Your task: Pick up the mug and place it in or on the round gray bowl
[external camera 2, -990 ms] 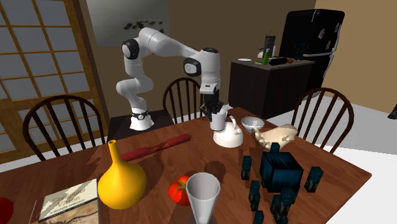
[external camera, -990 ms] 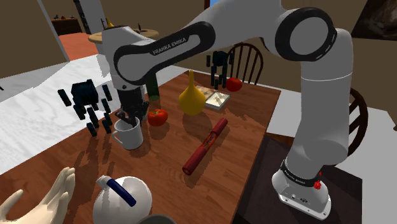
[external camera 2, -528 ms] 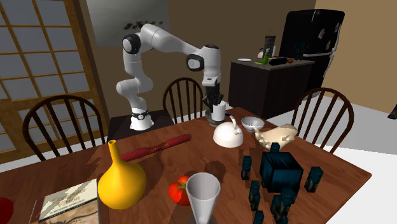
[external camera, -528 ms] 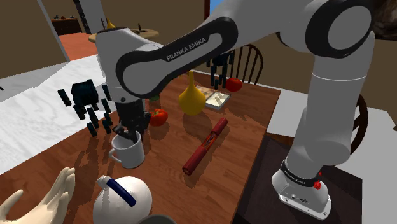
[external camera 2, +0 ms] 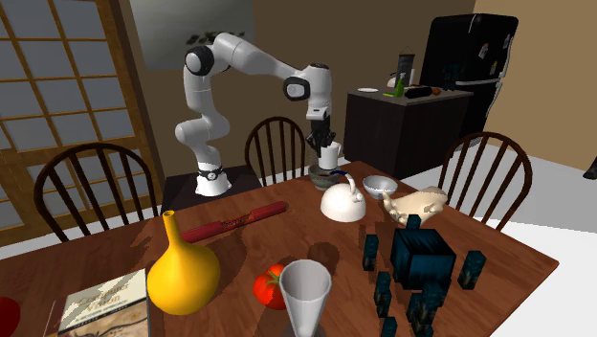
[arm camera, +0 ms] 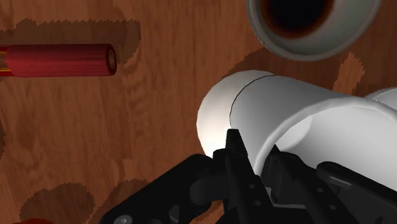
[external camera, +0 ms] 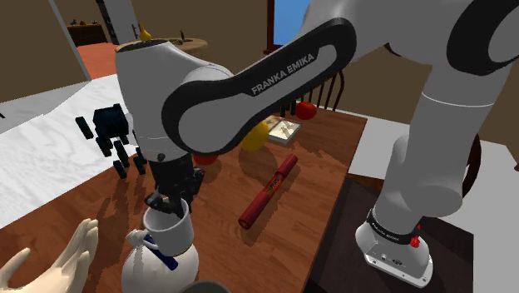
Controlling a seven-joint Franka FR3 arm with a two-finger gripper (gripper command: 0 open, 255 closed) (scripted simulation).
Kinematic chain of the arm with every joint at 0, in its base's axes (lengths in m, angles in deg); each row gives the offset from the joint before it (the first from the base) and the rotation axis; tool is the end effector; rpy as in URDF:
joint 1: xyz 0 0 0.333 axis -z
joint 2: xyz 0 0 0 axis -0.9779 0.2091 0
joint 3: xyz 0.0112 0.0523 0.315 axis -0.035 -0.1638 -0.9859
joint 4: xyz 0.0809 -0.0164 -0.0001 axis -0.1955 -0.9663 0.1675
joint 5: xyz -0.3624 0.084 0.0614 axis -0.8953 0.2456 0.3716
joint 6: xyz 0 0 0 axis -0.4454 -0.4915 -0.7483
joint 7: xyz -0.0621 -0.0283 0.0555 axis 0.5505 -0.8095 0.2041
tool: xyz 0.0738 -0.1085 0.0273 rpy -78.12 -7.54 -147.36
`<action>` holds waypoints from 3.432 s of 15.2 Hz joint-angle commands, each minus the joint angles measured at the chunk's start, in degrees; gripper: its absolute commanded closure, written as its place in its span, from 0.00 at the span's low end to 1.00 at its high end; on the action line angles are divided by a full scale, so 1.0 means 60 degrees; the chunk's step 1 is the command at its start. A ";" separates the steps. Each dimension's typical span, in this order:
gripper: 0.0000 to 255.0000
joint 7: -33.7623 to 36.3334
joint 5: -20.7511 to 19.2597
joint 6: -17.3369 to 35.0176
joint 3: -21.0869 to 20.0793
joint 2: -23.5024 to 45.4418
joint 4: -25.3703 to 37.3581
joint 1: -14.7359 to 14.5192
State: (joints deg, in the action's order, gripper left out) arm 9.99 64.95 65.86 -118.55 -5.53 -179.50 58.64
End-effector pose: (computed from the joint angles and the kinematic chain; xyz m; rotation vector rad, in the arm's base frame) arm 0.3767 0.4206 0.4354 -3.0705 -0.1487 0.0018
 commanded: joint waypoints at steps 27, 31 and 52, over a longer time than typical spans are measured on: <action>1.00 0.2917 -0.0519 0.2014 -0.1230 0.0330 -0.1689 -0.1400; 1.00 0.2987 -0.0626 0.2209 -0.1213 0.0462 -0.1779 -0.1422; 0.00 0.2562 -0.0021 0.1084 -0.1256 -0.0320 -0.1282 -0.1284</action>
State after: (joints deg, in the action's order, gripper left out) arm 25.37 64.80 72.39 -126.09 -7.43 -187.19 50.93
